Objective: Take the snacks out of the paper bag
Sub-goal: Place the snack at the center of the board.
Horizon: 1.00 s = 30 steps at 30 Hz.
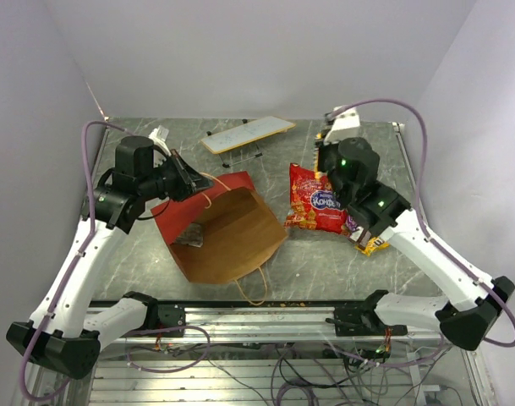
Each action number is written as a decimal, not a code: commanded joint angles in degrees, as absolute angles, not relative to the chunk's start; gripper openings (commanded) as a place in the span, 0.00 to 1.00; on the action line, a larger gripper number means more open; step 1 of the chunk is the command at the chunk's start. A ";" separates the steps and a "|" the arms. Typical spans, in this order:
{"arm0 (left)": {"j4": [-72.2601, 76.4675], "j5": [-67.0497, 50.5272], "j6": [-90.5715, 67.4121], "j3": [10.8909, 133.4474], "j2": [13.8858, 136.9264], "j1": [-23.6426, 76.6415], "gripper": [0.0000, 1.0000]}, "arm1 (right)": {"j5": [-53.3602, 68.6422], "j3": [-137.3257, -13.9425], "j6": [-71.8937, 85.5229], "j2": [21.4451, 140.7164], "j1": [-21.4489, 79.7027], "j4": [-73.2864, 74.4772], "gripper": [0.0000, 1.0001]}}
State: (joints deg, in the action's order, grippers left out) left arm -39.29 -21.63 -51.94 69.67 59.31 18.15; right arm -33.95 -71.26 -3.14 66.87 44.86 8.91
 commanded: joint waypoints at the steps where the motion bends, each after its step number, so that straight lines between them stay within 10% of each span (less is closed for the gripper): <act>1: -36.51 -23.62 -51.77 69.70 60.42 17.84 0.07 | -37.60 -69.01 13.73 65.25 34.89 22.12 0.00; 11: -36.98 -24.24 -51.51 69.91 60.85 17.84 0.07 | -16.40 -54.15 32.34 67.02 9.32 28.08 0.00; 27: -38.19 -24.40 -51.57 69.20 58.87 17.75 0.07 | -11.67 -51.25 27.50 78.09 5.98 22.67 0.00; 30: -38.32 -24.46 -51.47 69.30 58.87 17.75 0.07 | -10.46 -53.37 25.76 79.40 5.98 24.58 0.14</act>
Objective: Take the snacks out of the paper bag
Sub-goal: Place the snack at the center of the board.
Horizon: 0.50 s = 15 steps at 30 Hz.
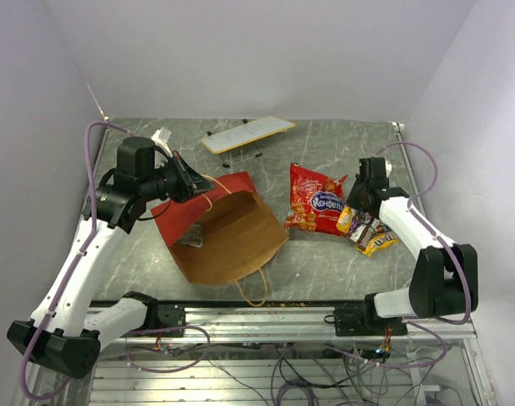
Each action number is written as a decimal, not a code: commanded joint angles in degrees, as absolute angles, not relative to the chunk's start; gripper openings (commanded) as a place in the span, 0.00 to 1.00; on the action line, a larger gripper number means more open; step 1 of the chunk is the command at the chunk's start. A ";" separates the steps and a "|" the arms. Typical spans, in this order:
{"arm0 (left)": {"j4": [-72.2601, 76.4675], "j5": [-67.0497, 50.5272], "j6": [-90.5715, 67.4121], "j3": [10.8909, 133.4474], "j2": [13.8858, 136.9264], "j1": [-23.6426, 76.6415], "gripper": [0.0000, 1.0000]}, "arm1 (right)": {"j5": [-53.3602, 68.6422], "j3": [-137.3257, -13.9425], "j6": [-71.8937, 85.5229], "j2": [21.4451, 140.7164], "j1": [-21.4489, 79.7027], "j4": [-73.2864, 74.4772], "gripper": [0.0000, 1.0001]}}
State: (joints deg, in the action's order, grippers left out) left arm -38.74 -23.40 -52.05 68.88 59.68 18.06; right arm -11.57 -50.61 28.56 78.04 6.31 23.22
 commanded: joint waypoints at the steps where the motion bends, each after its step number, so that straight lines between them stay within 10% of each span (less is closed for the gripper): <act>1: -38.24 -24.58 -51.49 69.26 58.86 17.75 0.07 | -10.04 -53.77 25.14 79.08 5.98 24.76 0.21; 8: -38.08 -24.39 -52.21 68.63 58.42 17.75 0.07 | -6.84 -57.78 21.34 75.44 6.06 25.54 0.56; 15: -38.63 -23.27 -52.59 69.48 58.25 17.75 0.07 | -2.95 -65.51 19.60 74.47 10.79 25.84 0.63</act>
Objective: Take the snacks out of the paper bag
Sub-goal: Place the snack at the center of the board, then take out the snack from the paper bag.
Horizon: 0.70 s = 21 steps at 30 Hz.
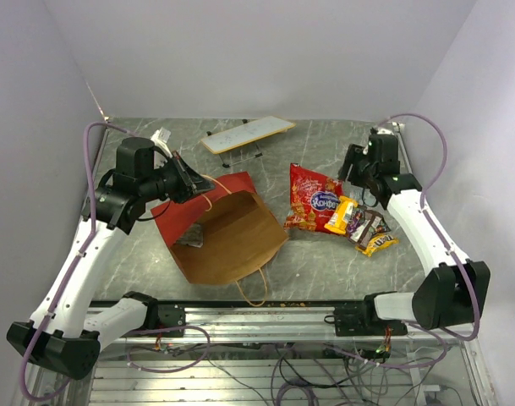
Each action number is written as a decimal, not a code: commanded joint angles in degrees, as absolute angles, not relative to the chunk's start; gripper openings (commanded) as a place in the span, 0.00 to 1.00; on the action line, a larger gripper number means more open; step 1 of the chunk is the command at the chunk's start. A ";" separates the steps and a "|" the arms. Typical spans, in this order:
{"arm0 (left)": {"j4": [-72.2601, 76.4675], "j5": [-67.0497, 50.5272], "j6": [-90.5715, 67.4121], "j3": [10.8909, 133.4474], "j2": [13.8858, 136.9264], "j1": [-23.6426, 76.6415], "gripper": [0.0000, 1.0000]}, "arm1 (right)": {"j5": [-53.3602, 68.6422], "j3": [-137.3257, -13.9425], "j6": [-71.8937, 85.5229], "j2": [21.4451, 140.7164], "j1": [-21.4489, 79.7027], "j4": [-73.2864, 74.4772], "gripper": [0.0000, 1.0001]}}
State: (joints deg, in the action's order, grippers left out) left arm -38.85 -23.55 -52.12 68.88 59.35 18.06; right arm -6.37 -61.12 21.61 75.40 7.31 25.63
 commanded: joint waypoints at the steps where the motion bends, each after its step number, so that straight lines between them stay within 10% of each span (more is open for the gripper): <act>1: -38.59 -23.02 -52.71 69.44 58.05 17.75 0.07 | -2.97 -66.68 19.29 74.71 12.94 25.66 0.63; 8: -38.93 -21.31 -53.05 69.16 57.24 17.62 0.07 | -3.01 -72.57 14.30 77.74 30.06 21.90 0.63; 21: -39.08 -20.77 -53.46 68.34 56.74 17.40 0.07 | 33.61 -65.17 1.14 73.94 41.90 0.00 0.70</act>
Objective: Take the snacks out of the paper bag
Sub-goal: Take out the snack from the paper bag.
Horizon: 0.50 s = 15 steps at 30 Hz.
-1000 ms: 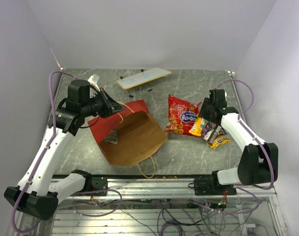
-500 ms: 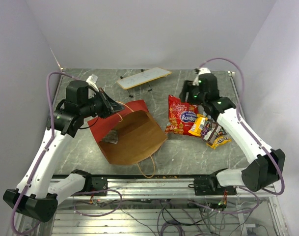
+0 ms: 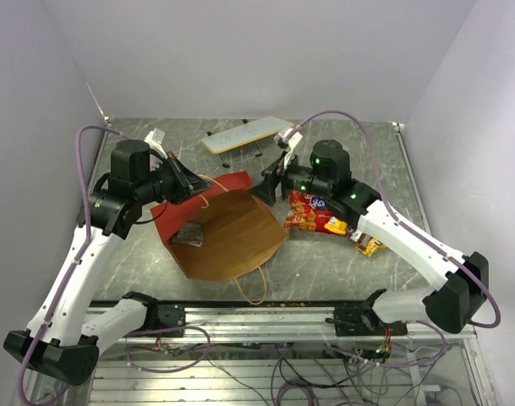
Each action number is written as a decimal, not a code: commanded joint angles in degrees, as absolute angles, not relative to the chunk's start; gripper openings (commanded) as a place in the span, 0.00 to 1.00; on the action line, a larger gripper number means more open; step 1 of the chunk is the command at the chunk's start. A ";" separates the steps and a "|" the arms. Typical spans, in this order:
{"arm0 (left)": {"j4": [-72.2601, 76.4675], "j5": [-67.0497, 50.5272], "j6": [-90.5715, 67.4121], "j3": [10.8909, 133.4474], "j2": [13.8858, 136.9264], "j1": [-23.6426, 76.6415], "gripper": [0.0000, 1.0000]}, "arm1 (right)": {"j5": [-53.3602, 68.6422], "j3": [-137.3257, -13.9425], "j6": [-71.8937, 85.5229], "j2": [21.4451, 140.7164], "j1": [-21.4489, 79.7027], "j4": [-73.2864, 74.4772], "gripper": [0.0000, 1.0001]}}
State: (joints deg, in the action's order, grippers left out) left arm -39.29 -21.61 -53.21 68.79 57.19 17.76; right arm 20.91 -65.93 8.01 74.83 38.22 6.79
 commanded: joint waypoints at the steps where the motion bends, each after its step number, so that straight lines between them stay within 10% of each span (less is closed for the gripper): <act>1: -39.15 -20.79 -53.27 68.44 56.87 17.38 0.07 | 35.29 -64.51 -1.29 73.80 43.06 -0.42 0.70; 15: -34.49 -22.00 -53.04 64.40 54.92 17.29 0.07 | 38.58 -61.19 -40.51 76.04 55.78 11.36 0.62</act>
